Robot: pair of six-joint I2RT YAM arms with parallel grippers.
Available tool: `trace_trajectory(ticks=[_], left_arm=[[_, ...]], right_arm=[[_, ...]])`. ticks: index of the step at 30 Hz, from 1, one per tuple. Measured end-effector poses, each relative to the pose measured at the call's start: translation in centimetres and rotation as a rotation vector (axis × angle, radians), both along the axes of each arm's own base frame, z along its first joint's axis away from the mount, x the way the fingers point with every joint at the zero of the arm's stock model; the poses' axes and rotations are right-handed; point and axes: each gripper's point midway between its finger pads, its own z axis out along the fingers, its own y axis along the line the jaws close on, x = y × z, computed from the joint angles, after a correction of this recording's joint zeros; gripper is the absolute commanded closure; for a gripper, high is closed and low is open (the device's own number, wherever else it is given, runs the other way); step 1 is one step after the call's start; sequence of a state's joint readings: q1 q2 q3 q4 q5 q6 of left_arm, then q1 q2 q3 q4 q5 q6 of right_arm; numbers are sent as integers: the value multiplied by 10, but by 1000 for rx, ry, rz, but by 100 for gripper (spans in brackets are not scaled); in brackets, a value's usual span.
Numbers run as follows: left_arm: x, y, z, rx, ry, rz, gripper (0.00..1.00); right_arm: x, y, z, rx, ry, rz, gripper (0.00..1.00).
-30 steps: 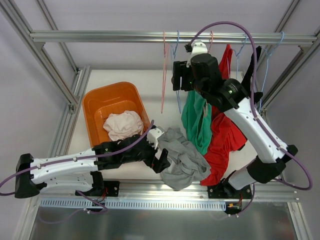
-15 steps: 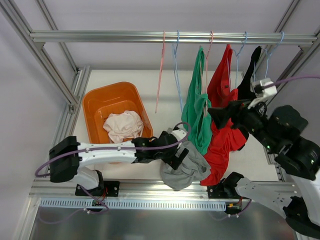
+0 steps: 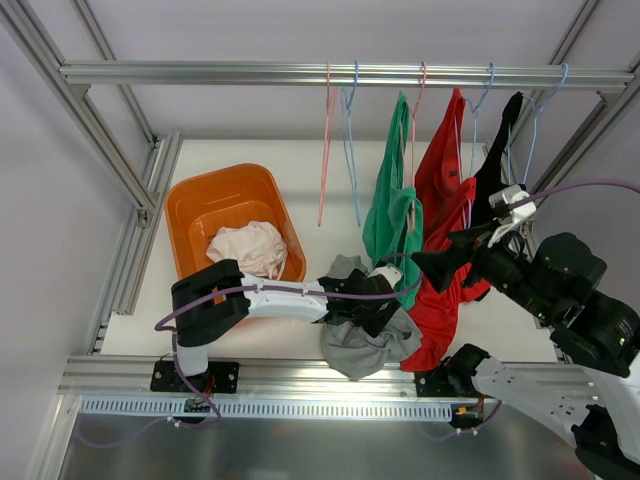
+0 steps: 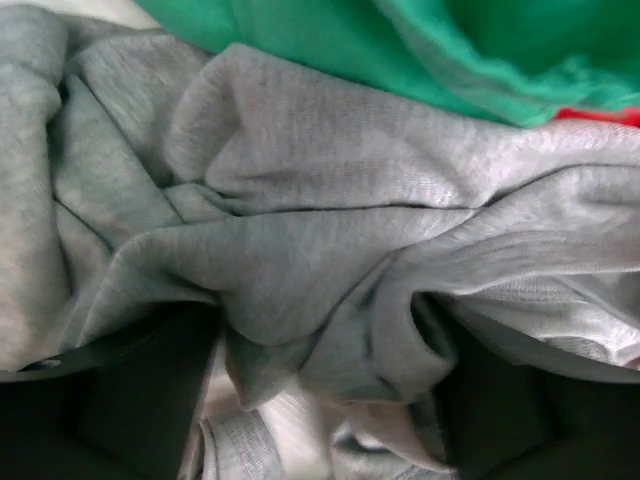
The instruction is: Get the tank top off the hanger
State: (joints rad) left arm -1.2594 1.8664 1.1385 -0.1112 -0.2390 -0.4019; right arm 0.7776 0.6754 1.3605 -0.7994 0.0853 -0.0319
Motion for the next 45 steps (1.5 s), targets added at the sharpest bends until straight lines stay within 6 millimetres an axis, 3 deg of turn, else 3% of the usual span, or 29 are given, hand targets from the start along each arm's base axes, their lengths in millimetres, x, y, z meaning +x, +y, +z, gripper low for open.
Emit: trace_trajectory(ticks=[1,2,5,8,12,14,19,22,34,41,45], left_arm=[[-1,-1,0,-4,-2,7,39],[0,-1,-1,-6,-6,17,68],[2,-2,-3,-38,-9,58,100],[-3,5,0,-64,-18,84,100],[-24,39,7,-25,-31,87,100],[-36,52,20,-21,-45,66,100],[-56,57,94,-170,-130,18,100],[-58,66,142,-275,-191,35,100],[-17,144,260,-379,-450,275,100],[8,184,304,-378,-586,441,100],[36,222,314,-357,-628,594,100]], right_arm=[[-2,0,0,4,-1,9,1],[-4,0,0,7,-2,16,0],[-11,-1,-1,22,-10,38,0],[-15,-2,-1,32,-18,48,0],[-16,-3,2,43,-29,50,1],[-16,-3,3,45,-32,52,1],[-15,-2,7,54,-44,53,1],[-15,-1,9,58,-51,53,0],[-8,1,7,36,-55,46,1],[-4,4,10,28,-55,45,0],[-4,5,12,31,-57,45,0]])
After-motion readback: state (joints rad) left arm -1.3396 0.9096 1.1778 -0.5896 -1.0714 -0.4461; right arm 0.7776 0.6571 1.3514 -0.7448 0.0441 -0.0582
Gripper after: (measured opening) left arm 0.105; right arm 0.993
